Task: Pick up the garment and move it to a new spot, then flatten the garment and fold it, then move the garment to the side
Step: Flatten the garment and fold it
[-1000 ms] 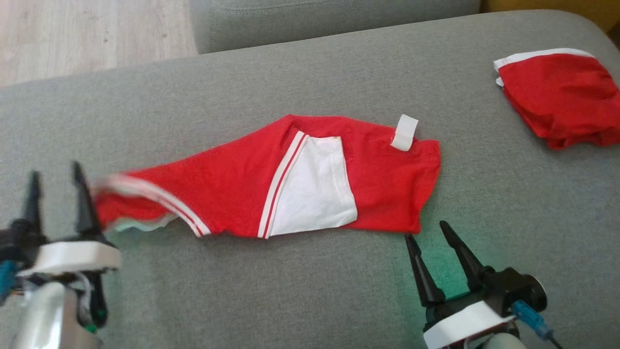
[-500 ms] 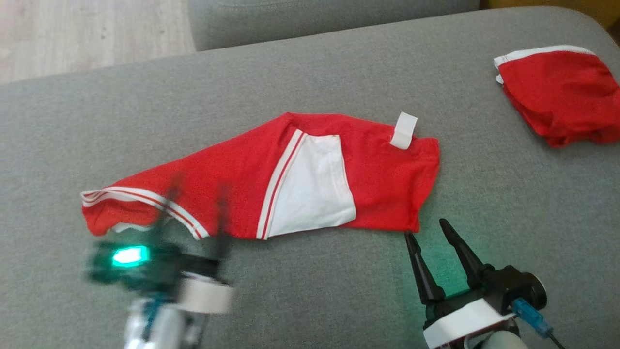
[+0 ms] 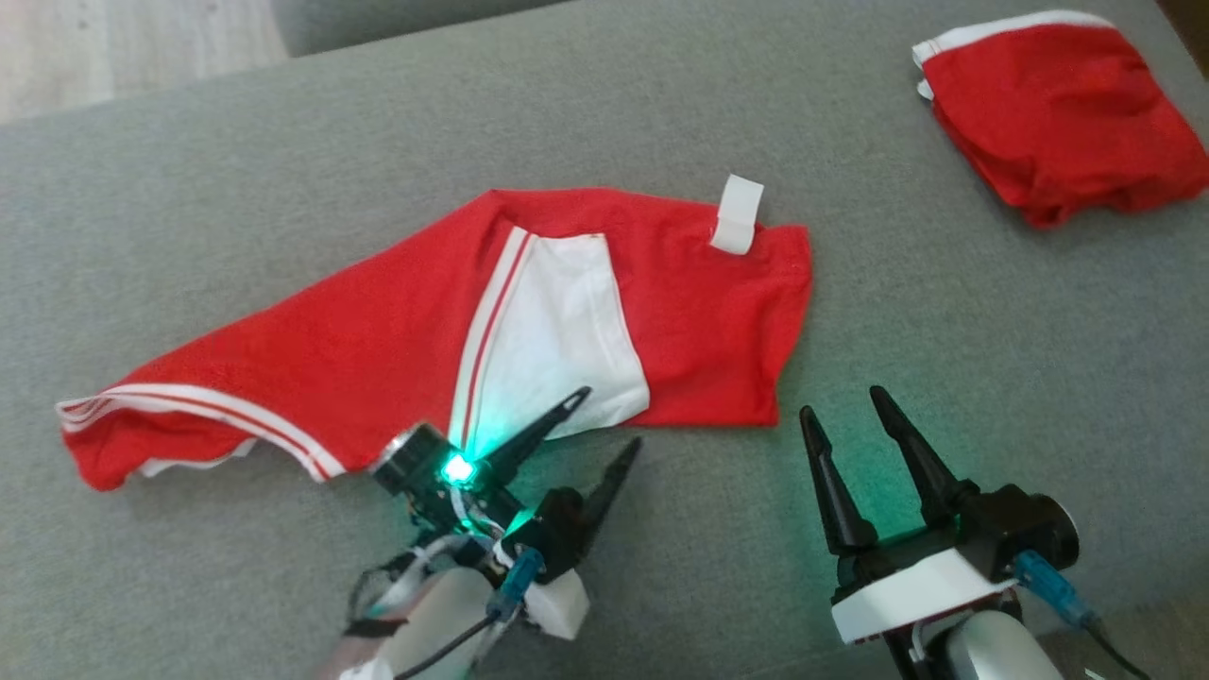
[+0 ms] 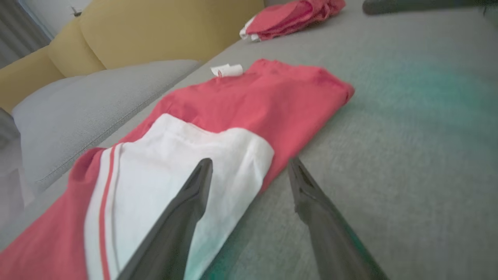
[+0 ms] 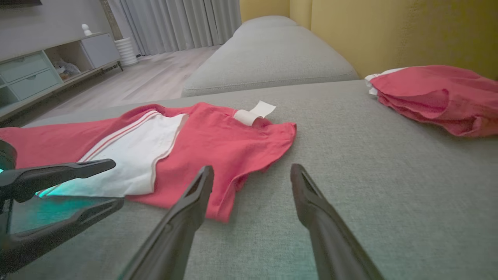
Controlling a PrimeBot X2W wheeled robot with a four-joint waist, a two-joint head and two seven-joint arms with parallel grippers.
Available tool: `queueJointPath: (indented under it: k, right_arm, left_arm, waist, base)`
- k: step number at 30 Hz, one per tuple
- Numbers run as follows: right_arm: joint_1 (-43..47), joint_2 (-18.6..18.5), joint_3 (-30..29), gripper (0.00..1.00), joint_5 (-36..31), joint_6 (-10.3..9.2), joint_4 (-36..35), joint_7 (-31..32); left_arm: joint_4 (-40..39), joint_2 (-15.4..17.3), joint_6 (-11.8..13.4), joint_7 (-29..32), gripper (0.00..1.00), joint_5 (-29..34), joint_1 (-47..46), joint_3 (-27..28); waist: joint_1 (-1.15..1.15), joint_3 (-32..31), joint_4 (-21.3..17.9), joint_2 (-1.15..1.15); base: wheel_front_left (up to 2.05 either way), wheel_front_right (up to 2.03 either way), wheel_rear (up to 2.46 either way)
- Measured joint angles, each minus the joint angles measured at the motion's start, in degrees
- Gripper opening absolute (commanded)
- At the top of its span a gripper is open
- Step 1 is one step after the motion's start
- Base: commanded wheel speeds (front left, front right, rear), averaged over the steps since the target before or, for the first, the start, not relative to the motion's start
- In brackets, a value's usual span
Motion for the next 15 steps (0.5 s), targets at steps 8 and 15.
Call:
queueJointPath:
  k: [8, 15]
  right_arm:
    - [0.0, 0.0, -0.3, 1.0, 0.3, 0.0, -0.2, 0.0]
    - [0.0, 0.0, -0.4, 1.0, 0.5, 0.0, -0.2, 0.0]
  left_arm:
    - [7.1, 3.0, 7.5, -0.1, 1.0, 5.8, -4.1, -1.2]
    - [8.1, 3.6, 8.9, -0.3, 1.0, 4.8, -4.6, -0.9]
  waist:
    - [-0.01, 1.1, -1.2, 0.0]
    - [-0.01, 0.7, -0.2, 0.0]
  base:
    - [0.0, 0.0, 0.0]
    - [0.0, 0.0, 0.0]
